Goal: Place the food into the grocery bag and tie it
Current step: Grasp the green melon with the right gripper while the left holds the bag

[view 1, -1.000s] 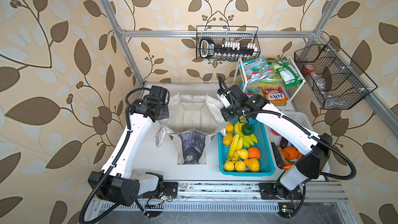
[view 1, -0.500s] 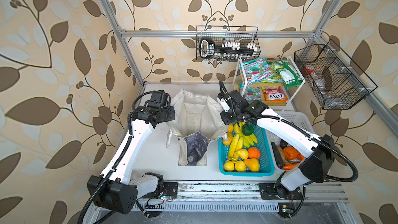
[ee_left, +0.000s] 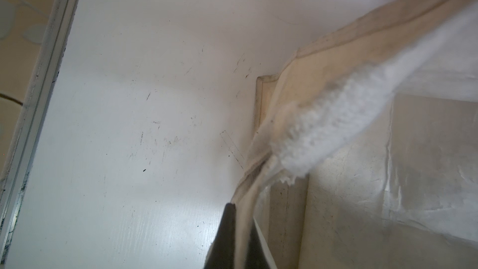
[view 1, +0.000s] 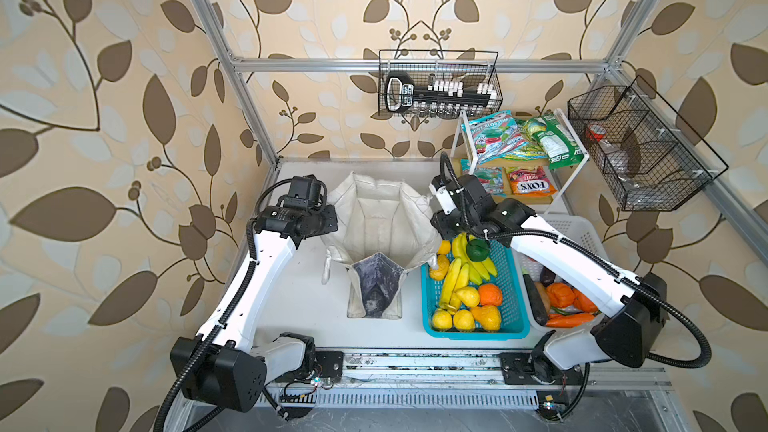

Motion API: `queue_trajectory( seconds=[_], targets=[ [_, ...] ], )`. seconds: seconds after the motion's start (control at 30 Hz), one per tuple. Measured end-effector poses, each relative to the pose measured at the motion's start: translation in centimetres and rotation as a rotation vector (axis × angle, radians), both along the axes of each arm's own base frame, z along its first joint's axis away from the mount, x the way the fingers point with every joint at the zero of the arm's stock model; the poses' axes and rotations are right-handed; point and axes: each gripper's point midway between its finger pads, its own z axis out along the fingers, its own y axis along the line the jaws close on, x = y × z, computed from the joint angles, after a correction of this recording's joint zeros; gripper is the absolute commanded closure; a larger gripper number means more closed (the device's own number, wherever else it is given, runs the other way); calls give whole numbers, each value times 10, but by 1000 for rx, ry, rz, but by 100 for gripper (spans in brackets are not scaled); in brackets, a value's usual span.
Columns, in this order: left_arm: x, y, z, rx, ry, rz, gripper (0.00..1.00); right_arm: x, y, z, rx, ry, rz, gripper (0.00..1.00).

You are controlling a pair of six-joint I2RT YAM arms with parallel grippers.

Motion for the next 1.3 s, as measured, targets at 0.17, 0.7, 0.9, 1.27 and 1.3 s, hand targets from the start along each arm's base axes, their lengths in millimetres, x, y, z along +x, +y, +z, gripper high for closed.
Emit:
queue_trajectory(
  seconds=[0.17, 0.7, 0.9, 1.27, 1.3],
  targets=[
    [0, -3, -2, -16, 2, -11, 100, -17, 5, 20, 61, -64, 34, 9],
    [0, -7, -2, -57, -8, -28, 100, -51, -104, 31, 214, -164, -198, 0],
    [0, -9, -4, -64, -9, -32, 100, -45, -117, -18, 173, -75, -271, 0],
    [-1, -12, -4, -79, -18, -45, 100, -14, -142, -93, 73, 40, -415, 0],
    [-1, -12, -4, -80, -19, -46, 100, -15, -143, -98, 67, 47, -418, 0]
  ],
)
